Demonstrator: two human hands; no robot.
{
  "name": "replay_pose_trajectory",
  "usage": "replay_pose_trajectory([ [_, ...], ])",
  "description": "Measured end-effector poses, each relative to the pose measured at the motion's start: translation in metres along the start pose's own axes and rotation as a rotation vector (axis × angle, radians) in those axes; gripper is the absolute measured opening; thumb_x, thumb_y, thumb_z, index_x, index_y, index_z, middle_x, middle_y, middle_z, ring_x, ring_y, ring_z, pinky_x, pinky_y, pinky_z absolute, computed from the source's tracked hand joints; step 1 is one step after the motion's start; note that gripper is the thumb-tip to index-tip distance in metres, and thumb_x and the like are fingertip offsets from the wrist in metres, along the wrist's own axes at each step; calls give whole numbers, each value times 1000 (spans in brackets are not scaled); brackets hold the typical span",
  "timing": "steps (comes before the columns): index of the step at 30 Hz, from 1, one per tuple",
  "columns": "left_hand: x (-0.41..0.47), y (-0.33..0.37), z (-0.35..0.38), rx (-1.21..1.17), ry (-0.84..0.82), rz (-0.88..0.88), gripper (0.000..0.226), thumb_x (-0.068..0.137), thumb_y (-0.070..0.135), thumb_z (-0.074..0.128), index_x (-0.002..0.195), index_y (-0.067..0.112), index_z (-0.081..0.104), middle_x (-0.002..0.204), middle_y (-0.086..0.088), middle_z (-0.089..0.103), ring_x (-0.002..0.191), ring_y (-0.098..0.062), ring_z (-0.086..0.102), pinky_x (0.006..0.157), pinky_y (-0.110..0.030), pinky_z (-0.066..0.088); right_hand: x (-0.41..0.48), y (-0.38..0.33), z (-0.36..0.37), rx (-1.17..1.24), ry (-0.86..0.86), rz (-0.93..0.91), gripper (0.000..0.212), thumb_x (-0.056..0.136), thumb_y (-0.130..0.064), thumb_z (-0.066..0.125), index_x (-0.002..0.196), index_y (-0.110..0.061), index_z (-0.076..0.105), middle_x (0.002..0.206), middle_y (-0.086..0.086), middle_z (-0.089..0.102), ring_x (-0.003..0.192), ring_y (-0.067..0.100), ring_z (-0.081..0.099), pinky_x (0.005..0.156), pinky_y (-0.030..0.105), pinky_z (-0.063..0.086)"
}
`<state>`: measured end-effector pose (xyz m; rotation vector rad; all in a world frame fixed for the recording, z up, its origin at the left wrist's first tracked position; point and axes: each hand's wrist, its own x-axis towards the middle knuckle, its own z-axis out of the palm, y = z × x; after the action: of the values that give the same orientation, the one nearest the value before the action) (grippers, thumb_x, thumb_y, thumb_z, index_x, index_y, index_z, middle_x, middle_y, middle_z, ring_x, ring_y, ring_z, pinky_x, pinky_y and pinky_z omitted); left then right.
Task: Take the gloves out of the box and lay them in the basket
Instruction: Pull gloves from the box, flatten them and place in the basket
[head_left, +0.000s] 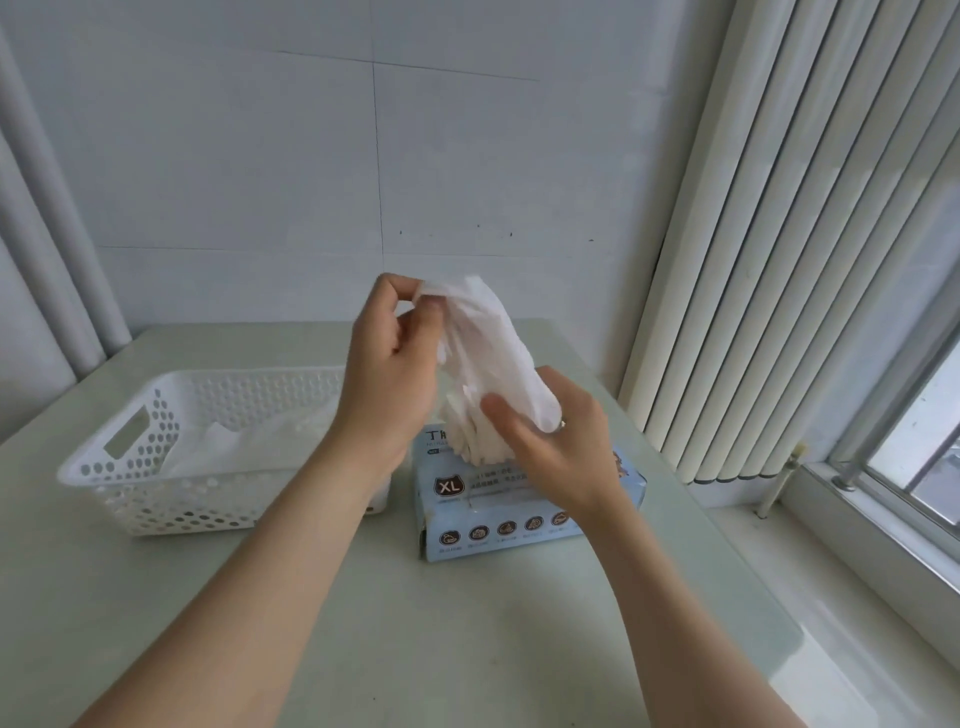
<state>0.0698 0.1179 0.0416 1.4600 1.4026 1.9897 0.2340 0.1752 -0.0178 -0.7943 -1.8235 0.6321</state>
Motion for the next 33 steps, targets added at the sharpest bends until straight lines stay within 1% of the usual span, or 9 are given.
replay_pose_trajectory([
  [3,3,-5,-1,-68,38,-118,13,106,35,52,106,23,59,88,-10,68,84,-25,66,86,-59,60,0,1,-4,66,16,-26,18,93,-26,82,83,-33,69,74,-20,68,68,6,64,62,24,46],
  [5,2,-10,1,-106,53,-229,14,105,36,54,110,24,59,103,-7,72,98,-25,72,89,-59,60,-1,4,-4,60,-8,-9,13,90,-24,79,101,-31,76,93,-18,76,91,11,72,79,41,57],
  [8,2,-14,-2,-118,50,-319,16,102,35,62,113,22,60,111,-7,72,105,-27,72,90,-59,61,-1,2,-3,-18,-26,5,28,78,-31,56,100,-38,72,99,-21,71,113,16,62,98,62,48],
  [12,4,-7,-11,-105,-9,-302,28,90,41,70,107,20,62,109,-14,70,102,-36,71,90,-63,58,1,-11,-5,82,59,-46,34,81,-18,48,99,-27,75,90,-14,71,97,20,64,83,48,54],
  [16,9,1,-19,-79,-34,-219,17,97,27,70,103,14,63,97,-4,69,90,-20,66,83,-51,60,5,-43,-9,228,-119,-78,30,87,-20,72,116,-14,74,95,-6,75,85,13,71,71,24,51],
  [20,12,9,-36,18,-58,-140,15,97,31,72,99,18,64,99,5,75,93,-13,71,75,-30,54,17,-73,-6,357,-341,-12,48,81,-39,85,119,-12,73,103,11,76,95,33,73,77,43,58],
  [23,16,12,-56,41,-114,-128,21,96,32,74,95,15,63,88,7,71,79,-10,66,70,-30,51,33,-88,3,362,-321,56,32,93,-35,80,114,-11,76,97,2,79,88,19,76,72,27,56],
  [26,21,10,-80,71,-187,-122,33,95,35,76,96,7,58,82,-5,60,74,-15,54,69,-35,44,49,-93,25,328,-264,123,18,101,-29,73,103,-12,77,88,2,78,77,14,72,67,26,54],
  [33,33,-5,-130,56,-98,-301,56,75,29,94,121,32,61,117,0,71,101,-18,73,80,-38,62,72,-97,82,350,-271,218,9,100,-12,67,97,-9,74,82,4,74,74,15,70,63,31,56],
])
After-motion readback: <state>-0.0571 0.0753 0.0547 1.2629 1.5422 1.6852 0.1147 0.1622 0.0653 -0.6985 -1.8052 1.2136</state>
